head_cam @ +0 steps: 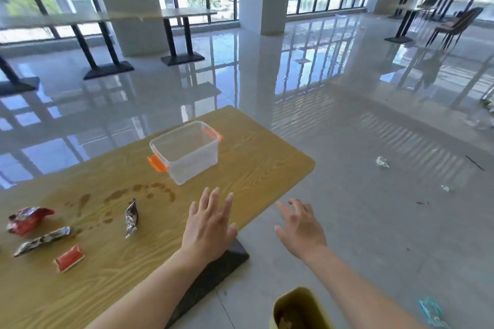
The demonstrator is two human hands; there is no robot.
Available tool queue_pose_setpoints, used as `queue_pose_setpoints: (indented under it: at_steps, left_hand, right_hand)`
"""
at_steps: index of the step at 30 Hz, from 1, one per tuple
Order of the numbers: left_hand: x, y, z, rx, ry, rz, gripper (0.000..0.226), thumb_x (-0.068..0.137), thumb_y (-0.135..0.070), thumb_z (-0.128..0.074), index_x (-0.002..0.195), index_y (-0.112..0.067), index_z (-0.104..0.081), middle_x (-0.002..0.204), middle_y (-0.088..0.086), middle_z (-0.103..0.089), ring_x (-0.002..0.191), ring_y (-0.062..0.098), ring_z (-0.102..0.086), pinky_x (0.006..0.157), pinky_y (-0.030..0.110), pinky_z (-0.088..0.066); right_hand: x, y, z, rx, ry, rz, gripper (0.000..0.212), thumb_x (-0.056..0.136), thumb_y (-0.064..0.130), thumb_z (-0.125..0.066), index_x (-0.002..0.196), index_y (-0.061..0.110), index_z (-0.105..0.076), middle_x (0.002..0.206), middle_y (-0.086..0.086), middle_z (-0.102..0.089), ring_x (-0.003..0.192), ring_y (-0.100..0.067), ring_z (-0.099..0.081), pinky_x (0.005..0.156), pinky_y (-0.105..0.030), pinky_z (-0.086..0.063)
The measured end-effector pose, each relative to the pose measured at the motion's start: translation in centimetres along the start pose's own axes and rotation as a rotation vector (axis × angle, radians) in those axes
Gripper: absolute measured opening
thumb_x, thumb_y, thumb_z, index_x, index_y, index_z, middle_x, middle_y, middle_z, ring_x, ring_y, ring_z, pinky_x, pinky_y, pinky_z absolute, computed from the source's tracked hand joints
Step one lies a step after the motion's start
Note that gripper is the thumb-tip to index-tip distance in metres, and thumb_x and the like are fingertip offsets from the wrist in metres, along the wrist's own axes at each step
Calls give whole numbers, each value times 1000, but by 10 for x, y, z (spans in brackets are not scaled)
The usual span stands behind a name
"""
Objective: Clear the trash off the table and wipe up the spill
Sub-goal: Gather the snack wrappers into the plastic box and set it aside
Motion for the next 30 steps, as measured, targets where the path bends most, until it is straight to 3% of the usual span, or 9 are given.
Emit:
queue_pose_setpoints:
  at_steps: [7,14,19,24,30]
  left_hand:
    - [12,92,45,6,-89,105,72,89,-51,-43,151,-26,-17,157,13,-16,147,33,-8,114,51,-24]
    - [24,186,55,-82,-86,193,73,88,-49,-46,151,-26,-18,158,12,-17,147,33,-8,113,51,-26]
    - [33,228,55,-213,-90,274,68,86,-46,-51,147,-27,-26,145,9,-35,136,28,-26,98,45,-38]
    - [54,249,49,-232,-80,306,68,87,-44,-51,147,-26,-25,144,9,-35,134,27,-29,97,44,-39]
    - [91,260,27,-255,-35,400,70,90,-47,-49,150,-26,-22,149,9,-31,139,27,-25,100,44,-39]
  right_hand:
    - [47,82,15,17,16,71,64,92,42,-58,149,26,-34,154,-6,-29,143,-27,-25,110,-41,-39]
    - [105,161,11,-15,3,82,60,91,43,-59,145,26,-39,151,-7,-35,137,-27,-33,108,-37,-37]
    - [139,187,5,-19,33,41,54,90,44,-59,139,26,-45,146,-6,-38,134,-26,-35,103,-38,-40]
    - [171,198,-3,-28,62,39,49,91,43,-58,135,26,-47,144,-2,-40,132,-23,-35,94,-38,-44]
    - [237,199,-15,18,98,79,45,92,35,-58,135,23,-48,149,-6,-37,131,-27,-37,103,-40,-42]
Point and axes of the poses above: each hand's wrist, its own x-axis towards the middle knuckle, its own z-axis out of the back of the hand, y = z × x, the point moved 8 cm from there along x, towards the middle knuckle
